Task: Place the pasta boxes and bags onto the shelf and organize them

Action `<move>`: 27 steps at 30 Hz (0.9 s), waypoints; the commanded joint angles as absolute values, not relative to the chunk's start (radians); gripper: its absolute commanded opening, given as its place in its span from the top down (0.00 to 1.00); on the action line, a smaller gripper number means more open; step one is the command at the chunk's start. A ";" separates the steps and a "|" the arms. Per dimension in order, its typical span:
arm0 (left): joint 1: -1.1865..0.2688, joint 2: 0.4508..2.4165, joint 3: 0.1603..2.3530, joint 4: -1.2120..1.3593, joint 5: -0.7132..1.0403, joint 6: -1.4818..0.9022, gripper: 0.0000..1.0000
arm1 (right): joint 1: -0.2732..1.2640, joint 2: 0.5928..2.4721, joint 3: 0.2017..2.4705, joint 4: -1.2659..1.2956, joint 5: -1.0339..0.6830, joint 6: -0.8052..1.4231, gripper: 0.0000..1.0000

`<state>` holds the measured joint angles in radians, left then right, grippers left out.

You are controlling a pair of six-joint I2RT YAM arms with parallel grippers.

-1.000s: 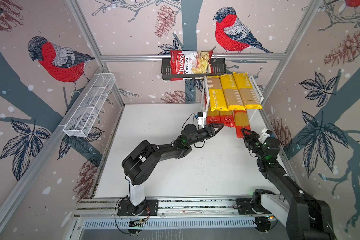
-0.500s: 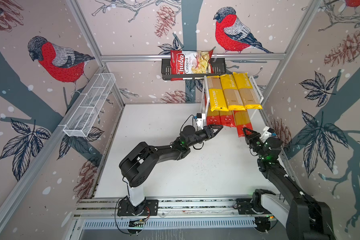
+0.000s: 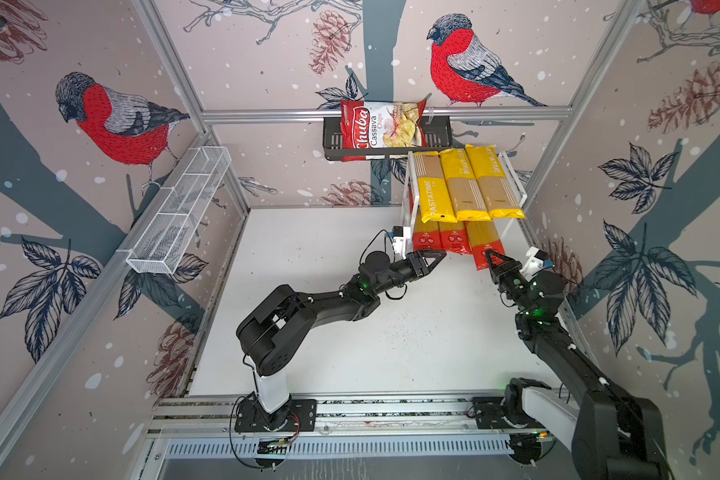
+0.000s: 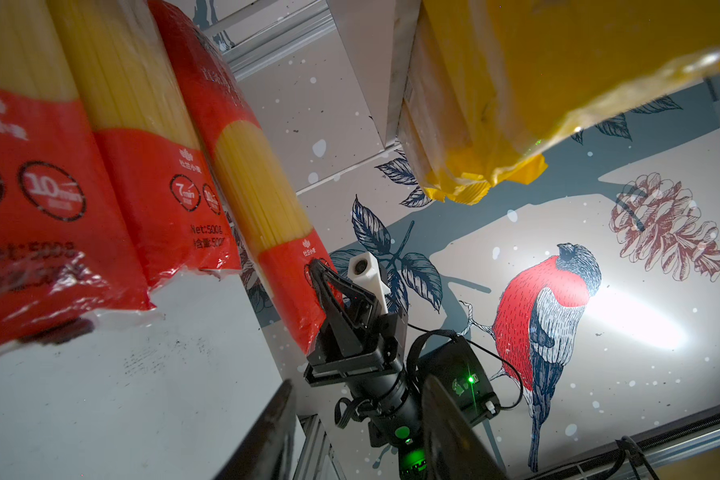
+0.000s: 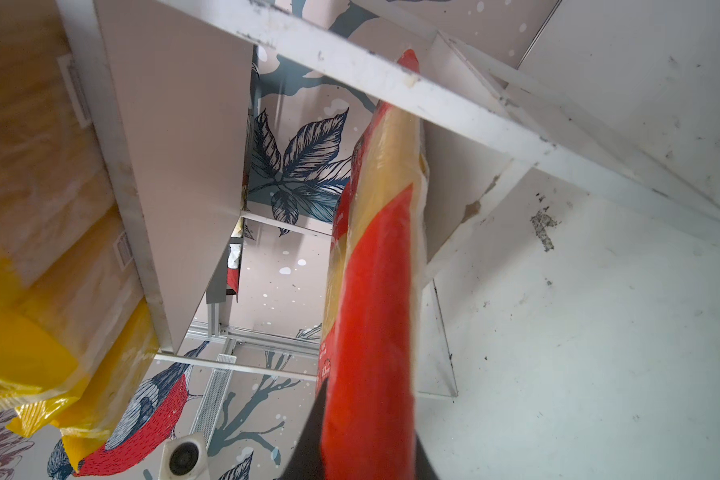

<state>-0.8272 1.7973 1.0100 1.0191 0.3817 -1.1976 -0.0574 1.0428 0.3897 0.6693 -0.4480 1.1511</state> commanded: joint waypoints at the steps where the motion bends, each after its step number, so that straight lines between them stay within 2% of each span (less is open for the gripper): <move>1: -0.829 1.785 1.014 1.053 0.381 -1.179 0.51 | -0.058 1.070 0.429 0.851 -0.471 1.128 0.89; 4: -0.829 1.778 1.012 1.041 0.378 -1.170 0.51 | -0.058 1.119 0.452 0.851 -0.474 1.124 0.88; 10: -0.834 1.765 1.005 1.018 0.372 -1.151 0.51 | -0.060 1.215 0.489 0.823 -0.477 1.118 0.79; 23: -0.839 1.739 0.954 1.011 0.363 -1.126 0.51 | -0.075 1.146 0.457 0.607 -0.452 1.058 0.38; 27: -0.840 1.736 0.942 1.018 0.362 -1.126 0.51 | -0.087 1.103 0.453 0.512 -0.449 1.031 0.32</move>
<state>-0.8371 1.7473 0.9478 0.9817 0.3641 -1.1442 -0.0830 1.1210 0.4553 0.5629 -0.4519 1.0695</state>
